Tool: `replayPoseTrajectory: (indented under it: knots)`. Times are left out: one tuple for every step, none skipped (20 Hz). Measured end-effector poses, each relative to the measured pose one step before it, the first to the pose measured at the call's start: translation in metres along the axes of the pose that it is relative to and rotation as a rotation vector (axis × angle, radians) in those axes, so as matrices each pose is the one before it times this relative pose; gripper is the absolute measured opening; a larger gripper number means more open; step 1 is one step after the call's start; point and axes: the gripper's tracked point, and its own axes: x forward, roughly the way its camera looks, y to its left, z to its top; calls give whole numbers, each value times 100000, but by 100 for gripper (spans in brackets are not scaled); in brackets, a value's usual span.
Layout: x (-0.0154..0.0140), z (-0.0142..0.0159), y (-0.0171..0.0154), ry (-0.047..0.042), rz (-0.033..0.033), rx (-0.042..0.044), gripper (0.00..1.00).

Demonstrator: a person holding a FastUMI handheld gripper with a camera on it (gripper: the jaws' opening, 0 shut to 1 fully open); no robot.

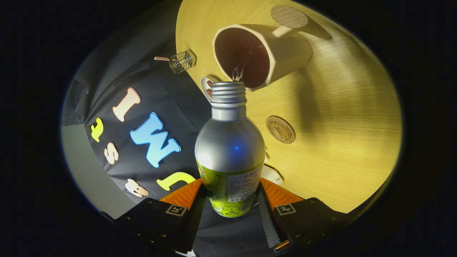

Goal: Take the bottle from table, then pour the juice into the cup, finally place the bottle on the coaster

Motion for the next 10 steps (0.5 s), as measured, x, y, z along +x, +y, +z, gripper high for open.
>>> replayPoseTrajectory:
  knots:
    - [1, -46, 120, 216, 145, 820, 75]
    - [-67, -37, -43, 293, 20, 989, 75]
    - [63, -153, 148, 222, 334, 834, 75]
    - [35, -26, -17, 234, 235, 583, 75]
    - [16, -24, 99, 492, 24, 349, 75]
    - [-61, 11, 51, 13, 238, 32, 75]
    - [19, 126, 8, -148, 213, 197, 75]
    - [44, 50, -19, 140, 159, 478, 75]
    - [77, -78, 164, 140, 224, 529, 75]
    - [-10, 19, 54, -25, 255, 494, 75]
